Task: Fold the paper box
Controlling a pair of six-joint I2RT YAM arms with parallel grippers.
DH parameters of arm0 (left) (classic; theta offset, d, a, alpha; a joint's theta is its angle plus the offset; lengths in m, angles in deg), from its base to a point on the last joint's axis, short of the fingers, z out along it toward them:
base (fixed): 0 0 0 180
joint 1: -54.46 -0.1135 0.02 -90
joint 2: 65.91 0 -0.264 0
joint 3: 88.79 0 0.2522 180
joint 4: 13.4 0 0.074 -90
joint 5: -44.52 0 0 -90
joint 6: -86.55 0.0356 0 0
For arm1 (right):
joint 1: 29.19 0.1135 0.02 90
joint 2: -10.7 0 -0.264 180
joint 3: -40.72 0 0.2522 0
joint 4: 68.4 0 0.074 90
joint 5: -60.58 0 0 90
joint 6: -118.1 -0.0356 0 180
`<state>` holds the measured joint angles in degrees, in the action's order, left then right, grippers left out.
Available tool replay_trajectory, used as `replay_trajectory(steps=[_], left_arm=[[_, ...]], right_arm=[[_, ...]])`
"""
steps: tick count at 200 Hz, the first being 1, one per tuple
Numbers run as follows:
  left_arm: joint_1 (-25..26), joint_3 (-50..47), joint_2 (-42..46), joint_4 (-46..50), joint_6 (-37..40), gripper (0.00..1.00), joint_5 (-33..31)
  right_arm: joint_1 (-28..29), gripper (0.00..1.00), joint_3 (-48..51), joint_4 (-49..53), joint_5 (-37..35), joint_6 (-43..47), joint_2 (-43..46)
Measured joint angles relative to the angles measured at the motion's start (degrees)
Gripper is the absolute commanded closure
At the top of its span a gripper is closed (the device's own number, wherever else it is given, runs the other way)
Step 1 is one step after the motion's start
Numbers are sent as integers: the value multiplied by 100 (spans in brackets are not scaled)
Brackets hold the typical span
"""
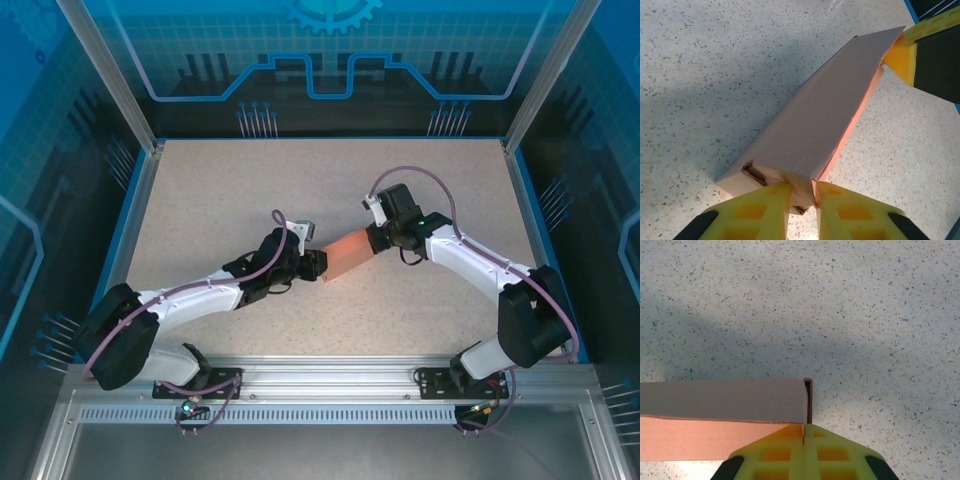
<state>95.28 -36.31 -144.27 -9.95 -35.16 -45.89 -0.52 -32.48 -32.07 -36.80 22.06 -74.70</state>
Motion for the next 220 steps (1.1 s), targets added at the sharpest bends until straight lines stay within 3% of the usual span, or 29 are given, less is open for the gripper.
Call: replay_trajectory(steps=[60,142,220], left_arm=[[-87,-256,153,-319,-291,81,-2],[-267,-439,748,-50,-57,58,-133],[-542,-439,1102,319,55,59,238]], right_arm=[[44,100,0,-17,-26,2,-11],[125,100,0,-26,52,2,-33],[129,100,-2,-87,52,2,-87]])
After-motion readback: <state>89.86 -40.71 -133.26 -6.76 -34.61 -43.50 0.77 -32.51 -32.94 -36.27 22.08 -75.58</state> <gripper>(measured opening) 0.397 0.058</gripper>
